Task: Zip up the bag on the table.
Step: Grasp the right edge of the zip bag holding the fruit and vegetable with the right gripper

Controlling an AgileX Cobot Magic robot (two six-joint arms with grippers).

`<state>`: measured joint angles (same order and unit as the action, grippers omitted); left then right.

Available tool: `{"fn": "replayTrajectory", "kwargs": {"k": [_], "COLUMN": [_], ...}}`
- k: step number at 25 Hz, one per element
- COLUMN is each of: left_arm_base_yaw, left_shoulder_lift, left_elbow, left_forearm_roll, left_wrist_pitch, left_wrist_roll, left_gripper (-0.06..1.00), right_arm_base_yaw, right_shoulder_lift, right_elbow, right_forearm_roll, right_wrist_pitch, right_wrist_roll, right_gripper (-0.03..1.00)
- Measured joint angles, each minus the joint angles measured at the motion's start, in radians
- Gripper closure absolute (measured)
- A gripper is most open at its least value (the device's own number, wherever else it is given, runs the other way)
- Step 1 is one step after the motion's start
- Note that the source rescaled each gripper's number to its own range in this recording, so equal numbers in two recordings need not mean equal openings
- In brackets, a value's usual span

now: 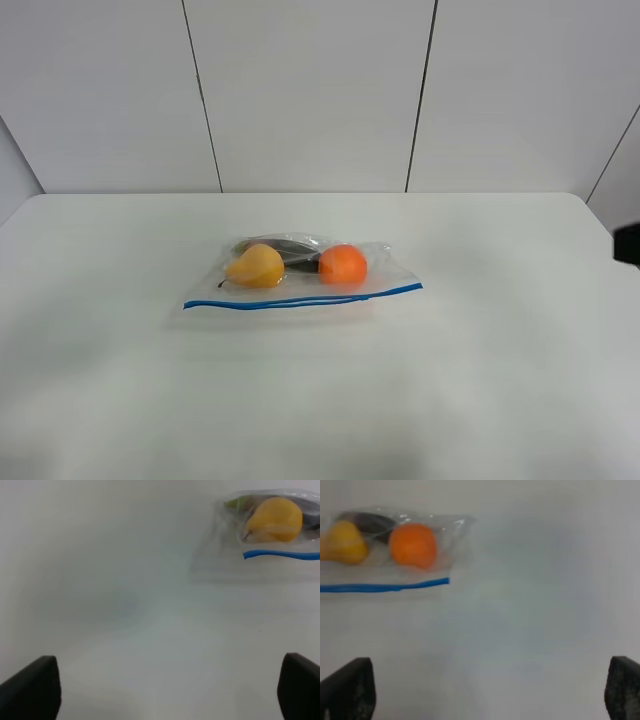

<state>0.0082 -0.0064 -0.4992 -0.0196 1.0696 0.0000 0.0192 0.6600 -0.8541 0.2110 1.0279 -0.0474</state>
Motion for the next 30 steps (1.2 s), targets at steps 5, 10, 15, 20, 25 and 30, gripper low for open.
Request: {"fn": "replayTrajectory", "kwargs": {"k": [5, 10, 15, 20, 25, 30], "left_arm_base_yaw": [0.000, 0.000, 0.000, 0.000, 0.000, 0.000], "left_shoulder_lift": [0.000, 0.000, 0.000, 0.000, 0.000, 0.000], "left_elbow": [0.000, 0.000, 0.000, 0.000, 0.000, 0.000], "left_forearm_roll": [0.000, 0.000, 0.000, 0.000, 0.000, 0.000], "left_wrist_pitch": [0.000, 0.000, 0.000, 0.000, 0.000, 0.000], "left_wrist_roll": [0.000, 0.000, 0.000, 0.000, 0.000, 0.000], "left_gripper": [-0.05, -0.05, -0.05, -0.05, -0.05, -0.05], "right_arm_base_yaw": [0.000, 0.000, 0.000, -0.005, -0.073, -0.095], "right_shoulder_lift": [0.308, 0.596, 0.837, 1.042, 1.214, 1.295], "right_elbow": [-0.137, -0.203, -0.211, -0.211, -0.211, -0.212], "right_forearm_roll": [0.111, 0.233, 0.397, 0.548, 0.710, 0.836], "right_wrist_pitch": [-0.001, -0.003, 0.011, 0.012, 0.062, 0.147], "right_wrist_roll": [0.000, -0.056, -0.177, -0.280, -0.402, -0.490], "right_gripper": [-0.03, -0.02, -0.01, -0.01, 0.05, 0.14]}}
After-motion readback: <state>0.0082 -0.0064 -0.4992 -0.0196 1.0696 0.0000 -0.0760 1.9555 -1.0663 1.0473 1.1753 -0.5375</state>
